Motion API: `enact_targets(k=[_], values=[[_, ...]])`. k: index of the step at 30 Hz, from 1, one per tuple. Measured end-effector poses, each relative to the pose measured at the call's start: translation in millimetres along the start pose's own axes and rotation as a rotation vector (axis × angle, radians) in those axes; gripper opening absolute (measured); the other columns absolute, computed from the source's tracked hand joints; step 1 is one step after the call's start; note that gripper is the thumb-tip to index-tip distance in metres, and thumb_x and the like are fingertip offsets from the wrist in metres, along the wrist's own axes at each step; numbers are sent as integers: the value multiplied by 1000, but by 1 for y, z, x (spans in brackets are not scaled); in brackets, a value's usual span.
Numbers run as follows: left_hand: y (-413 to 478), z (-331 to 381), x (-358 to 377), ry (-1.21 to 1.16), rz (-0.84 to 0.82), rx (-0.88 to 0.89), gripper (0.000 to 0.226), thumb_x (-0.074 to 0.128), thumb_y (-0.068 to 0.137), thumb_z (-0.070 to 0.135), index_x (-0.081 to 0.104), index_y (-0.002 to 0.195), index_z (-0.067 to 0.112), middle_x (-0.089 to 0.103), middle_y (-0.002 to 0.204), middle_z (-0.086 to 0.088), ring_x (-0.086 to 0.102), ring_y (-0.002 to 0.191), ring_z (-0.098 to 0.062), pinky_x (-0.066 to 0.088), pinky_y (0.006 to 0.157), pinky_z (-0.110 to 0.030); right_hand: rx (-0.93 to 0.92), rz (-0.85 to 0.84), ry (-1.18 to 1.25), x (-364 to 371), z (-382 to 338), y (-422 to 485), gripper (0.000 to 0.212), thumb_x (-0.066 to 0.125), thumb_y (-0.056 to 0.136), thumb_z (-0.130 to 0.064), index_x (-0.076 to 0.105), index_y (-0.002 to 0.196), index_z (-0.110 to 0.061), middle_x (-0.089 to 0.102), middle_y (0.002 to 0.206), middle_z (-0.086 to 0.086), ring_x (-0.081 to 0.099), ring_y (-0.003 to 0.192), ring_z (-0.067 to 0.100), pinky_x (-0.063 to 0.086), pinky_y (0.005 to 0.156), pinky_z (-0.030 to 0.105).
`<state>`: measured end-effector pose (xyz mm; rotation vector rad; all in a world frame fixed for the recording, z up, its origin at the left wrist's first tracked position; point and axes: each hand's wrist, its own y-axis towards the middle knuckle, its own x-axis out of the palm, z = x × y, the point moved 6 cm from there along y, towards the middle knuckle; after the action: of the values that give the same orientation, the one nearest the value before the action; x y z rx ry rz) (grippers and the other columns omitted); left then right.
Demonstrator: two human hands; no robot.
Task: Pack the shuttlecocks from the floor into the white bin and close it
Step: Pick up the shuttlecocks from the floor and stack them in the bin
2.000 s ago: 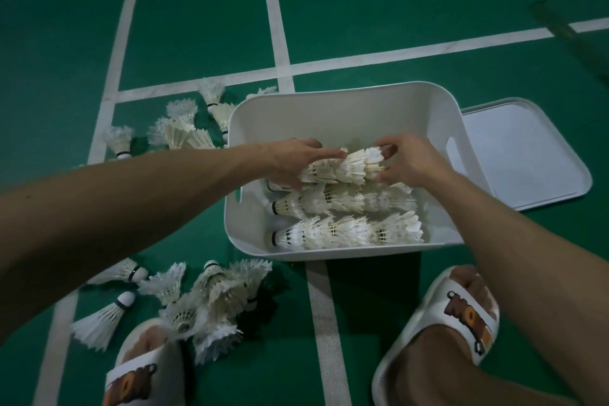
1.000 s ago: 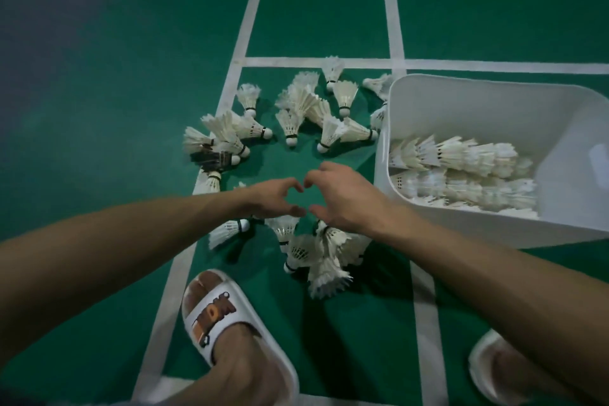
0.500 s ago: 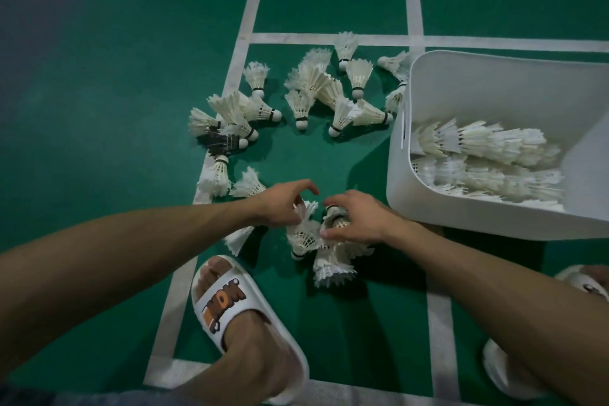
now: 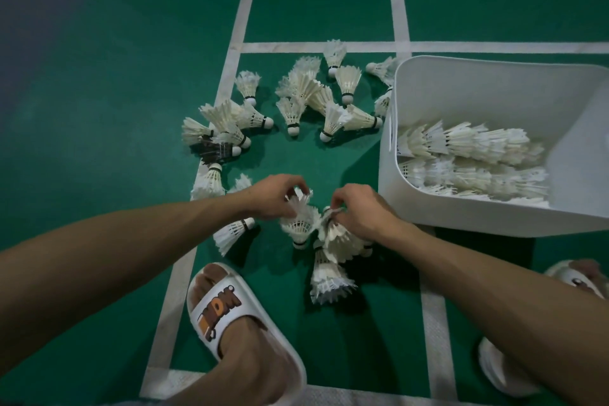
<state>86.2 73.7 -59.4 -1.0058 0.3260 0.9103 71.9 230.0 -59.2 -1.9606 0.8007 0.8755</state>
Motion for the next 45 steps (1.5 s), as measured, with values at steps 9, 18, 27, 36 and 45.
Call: enact_targets(k=[9, 18, 27, 36, 45], values=[[-2, 13, -29, -349, -53, 16, 77, 69, 79, -7, 40, 136, 37, 49, 118, -6, 64, 88, -22, 53, 64, -21, -59, 80, 329, -22, -11, -4, 36, 50, 91, -6, 67, 121, -19, 49, 131, 9, 50, 117, 19, 37, 101, 18], [-8, 8, -34, -274, -106, 15, 83, 68, 79, -7, 35, 139, 41, 48, 126, -8, 65, 87, -19, 54, 66, -22, 51, 217, 540, -27, -13, -6, 25, 70, 84, -38, 60, 102, -25, 56, 122, -6, 50, 106, 9, 38, 83, 26], [-18, 34, -70, -390, 26, 145, 101, 65, 77, -15, 23, 142, 50, 49, 130, -11, 63, 78, -18, 55, 62, -24, 8, 456, 761, -69, -30, -7, 27, 70, 85, -20, 55, 107, -23, 54, 112, -13, 48, 110, 6, 41, 91, 27], [-28, 86, -117, -223, 77, 292, 103, 64, 77, -15, 20, 144, 49, 51, 131, -5, 64, 75, -11, 59, 68, -34, -79, 497, 634, -138, -42, -19, 53, 75, 79, -18, 47, 124, -17, 50, 115, -9, 50, 108, 8, 42, 90, 20], [-10, 199, -141, 36, 110, 373, 96, 72, 76, -3, 25, 144, 45, 56, 126, 1, 67, 88, -22, 57, 78, -45, 28, 624, 329, -238, 44, -58, 53, 80, 71, -16, 60, 120, -15, 61, 108, -1, 60, 90, 14, 46, 74, 22]])
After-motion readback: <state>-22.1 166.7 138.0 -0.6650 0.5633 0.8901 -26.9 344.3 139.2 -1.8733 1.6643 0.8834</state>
